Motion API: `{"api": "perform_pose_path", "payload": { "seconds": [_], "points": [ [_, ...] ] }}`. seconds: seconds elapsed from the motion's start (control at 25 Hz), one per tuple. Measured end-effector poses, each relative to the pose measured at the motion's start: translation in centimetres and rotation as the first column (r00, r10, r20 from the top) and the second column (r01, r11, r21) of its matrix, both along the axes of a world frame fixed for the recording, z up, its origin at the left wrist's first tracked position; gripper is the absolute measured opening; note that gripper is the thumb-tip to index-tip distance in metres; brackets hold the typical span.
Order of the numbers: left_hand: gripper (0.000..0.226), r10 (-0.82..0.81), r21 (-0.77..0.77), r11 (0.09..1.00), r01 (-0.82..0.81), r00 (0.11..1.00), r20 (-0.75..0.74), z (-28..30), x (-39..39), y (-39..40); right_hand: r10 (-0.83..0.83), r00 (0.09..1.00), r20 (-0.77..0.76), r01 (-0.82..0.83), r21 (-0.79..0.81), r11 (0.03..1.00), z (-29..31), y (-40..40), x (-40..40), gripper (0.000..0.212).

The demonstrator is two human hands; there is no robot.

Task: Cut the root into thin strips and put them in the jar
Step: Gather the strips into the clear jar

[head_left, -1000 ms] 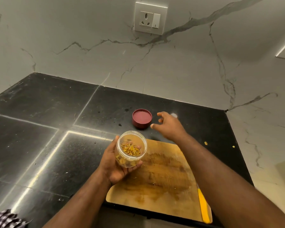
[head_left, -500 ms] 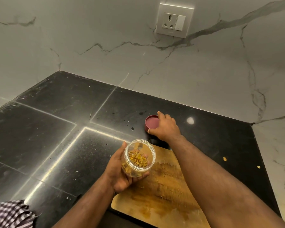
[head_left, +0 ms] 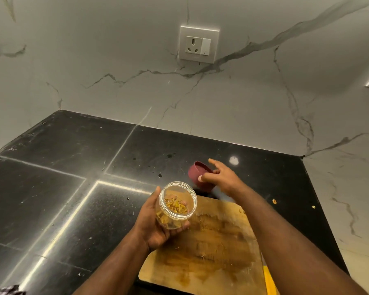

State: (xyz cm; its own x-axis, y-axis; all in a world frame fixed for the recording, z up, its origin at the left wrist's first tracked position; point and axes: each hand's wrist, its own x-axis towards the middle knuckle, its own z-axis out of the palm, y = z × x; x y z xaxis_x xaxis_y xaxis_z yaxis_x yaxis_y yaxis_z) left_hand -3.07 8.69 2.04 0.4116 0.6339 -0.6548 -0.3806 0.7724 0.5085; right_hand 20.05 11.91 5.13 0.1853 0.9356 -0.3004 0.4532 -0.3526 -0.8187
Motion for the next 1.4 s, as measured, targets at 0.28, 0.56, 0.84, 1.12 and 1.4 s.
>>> {"api": "perform_pose_path", "payload": {
  "seconds": [0.28, 0.56, 0.84, 1.12, 1.4],
  "points": [
    [0.069, -0.063, 0.049, 0.997, 0.067, 0.995, -0.082, 1.8, 1.9, 0.2, 0.448, 0.884, 0.130, -0.451, -0.007, 0.892, 8.1, -6.1, -0.8, 0.098],
    [0.067, -0.133, 0.060, 0.987, 0.148, 0.971, -0.200, 2.6, 3.9, -0.4, 0.561, 0.710, 0.426, -0.558, -0.146, 0.817, 10.2, -7.6, -1.4, 0.100],
    [0.062, -0.084, 0.075, 0.992, 0.105, 0.966, -0.243, 2.3, 4.6, -0.7, 0.534, 0.708, 0.462, -0.548, -0.117, 0.828, 9.8, -8.4, -1.1, 0.100],
    [0.065, -0.120, 0.048, 0.990, 0.136, 0.960, -0.251, 3.1, 4.5, -0.8, 0.534, 0.693, 0.485, -0.567, -0.091, 0.819, 10.4, -8.8, -1.0, 0.098],
    [0.061, -0.089, 0.097, 0.988, 0.119, 0.958, -0.273, 3.2, 4.3, -0.8, 0.372, 0.826, 0.422, -0.344, -0.146, 0.928, 10.1, -8.3, -1.0, 0.092]
  ]
}}
